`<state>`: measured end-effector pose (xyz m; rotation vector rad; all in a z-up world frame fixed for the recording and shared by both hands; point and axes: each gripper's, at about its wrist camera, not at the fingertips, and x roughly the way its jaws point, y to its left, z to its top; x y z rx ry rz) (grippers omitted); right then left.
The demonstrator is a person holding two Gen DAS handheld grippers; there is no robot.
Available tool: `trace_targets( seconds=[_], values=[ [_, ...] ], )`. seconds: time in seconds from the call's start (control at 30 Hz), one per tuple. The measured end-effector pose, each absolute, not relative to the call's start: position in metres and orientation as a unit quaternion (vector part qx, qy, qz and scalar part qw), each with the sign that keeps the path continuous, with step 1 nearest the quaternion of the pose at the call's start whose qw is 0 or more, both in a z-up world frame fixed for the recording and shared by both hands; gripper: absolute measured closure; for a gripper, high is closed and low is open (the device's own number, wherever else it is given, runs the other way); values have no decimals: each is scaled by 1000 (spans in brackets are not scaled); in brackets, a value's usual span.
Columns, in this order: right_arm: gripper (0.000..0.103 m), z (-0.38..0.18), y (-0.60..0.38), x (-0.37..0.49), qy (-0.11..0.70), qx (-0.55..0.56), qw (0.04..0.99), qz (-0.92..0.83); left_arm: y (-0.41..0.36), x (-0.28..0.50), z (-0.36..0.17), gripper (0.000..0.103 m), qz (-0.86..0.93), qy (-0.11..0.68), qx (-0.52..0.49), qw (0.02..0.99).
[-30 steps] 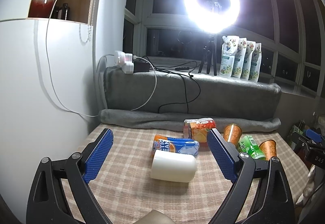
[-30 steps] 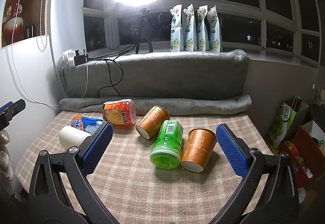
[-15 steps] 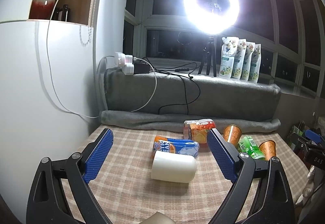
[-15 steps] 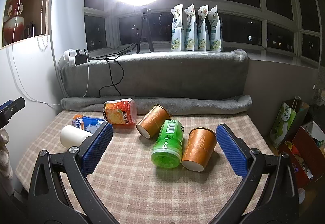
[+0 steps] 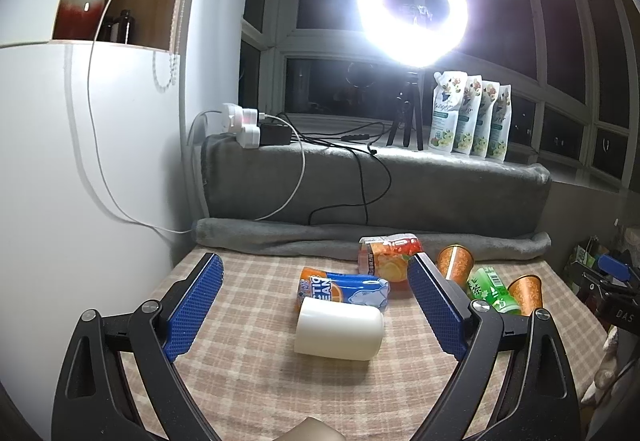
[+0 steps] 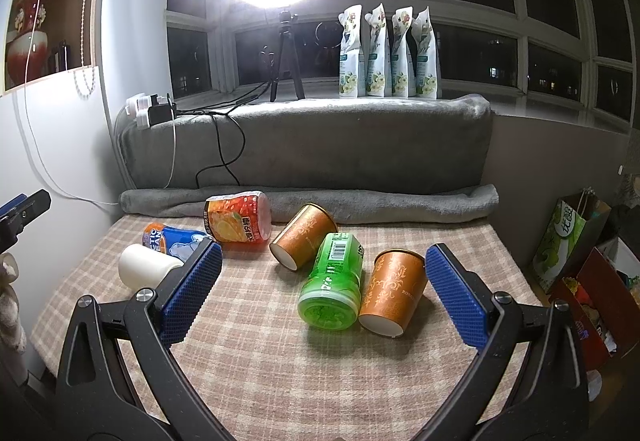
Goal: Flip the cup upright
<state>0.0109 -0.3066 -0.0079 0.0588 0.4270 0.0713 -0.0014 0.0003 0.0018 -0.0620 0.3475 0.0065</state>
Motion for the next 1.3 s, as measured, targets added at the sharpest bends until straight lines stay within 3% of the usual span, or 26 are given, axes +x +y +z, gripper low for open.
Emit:
trace_targets(
  seconds=[0.73, 1.1, 1.3],
  values=[
    [0, -18, -305, 20, 235, 26, 971, 46, -2, 4, -4, 10, -5, 180, -25, 983],
    [0, -34, -321, 79, 333, 52, 937, 89, 7, 10, -20, 10, -19, 220, -42, 975],
    [14, -53, -331, 130, 411, 87, 899, 123, 15, 13, -35, 10, -29, 253, -64, 965]
  ],
)
